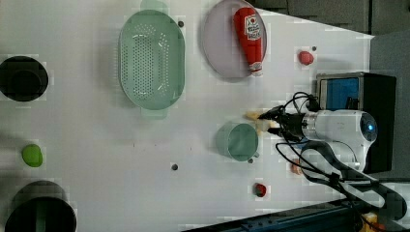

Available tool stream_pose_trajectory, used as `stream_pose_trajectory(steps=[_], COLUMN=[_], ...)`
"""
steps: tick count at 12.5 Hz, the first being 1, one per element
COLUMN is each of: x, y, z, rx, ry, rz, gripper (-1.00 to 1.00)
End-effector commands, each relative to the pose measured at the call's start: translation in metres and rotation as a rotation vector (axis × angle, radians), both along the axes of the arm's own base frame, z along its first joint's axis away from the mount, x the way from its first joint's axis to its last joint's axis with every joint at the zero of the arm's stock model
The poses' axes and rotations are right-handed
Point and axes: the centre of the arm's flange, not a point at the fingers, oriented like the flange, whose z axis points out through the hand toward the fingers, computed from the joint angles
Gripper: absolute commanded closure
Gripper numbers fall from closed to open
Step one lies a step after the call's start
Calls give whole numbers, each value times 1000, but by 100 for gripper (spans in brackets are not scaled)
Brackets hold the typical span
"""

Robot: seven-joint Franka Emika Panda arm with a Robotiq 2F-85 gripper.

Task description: Pick banana from table and place on oven.

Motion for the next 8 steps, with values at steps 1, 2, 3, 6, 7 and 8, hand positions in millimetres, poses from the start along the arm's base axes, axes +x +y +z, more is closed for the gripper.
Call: stream_pose_trajectory(steps=[1, 2, 3, 6, 7, 8], x=[-1, 0, 3, 25, 31, 35], y=[3, 3, 3, 2, 3, 3], z=[-2, -1, 3, 49, 75, 105], rx=[2, 2, 2, 0, 0, -1], ry=[-8, -11, -22, -115, -144, -159], rz=[-30, -30, -30, -29, -28, -28], gripper=[48, 58, 58, 58, 58, 58])
